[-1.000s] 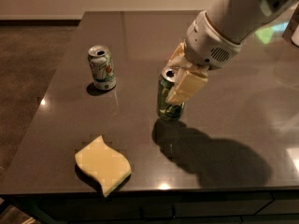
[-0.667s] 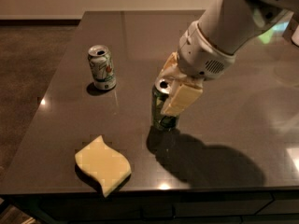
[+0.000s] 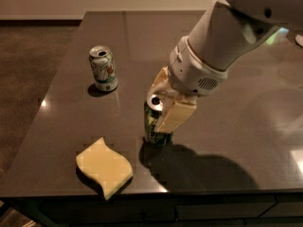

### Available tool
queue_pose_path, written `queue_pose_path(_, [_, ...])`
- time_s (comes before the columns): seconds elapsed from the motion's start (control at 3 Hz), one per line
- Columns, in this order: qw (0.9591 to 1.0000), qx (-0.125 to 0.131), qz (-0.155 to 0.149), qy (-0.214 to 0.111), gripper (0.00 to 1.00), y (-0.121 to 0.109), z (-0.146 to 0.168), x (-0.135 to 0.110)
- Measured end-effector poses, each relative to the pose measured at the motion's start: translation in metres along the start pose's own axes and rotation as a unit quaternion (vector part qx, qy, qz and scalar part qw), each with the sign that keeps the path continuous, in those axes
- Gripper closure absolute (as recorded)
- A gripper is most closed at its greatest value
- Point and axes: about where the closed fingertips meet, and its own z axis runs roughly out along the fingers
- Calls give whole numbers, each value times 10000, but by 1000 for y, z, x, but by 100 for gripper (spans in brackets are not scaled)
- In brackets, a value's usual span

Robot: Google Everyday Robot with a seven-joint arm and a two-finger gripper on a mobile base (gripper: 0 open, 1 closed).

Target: Move green can near sponge

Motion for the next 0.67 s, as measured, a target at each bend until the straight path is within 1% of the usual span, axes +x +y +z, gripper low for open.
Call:
queue_pose_path(0.33, [9999, -86, -66, -39, 100, 7, 8, -8])
queue_pose_path(0.67, [9999, -132, -60, -54, 82, 12, 18, -14])
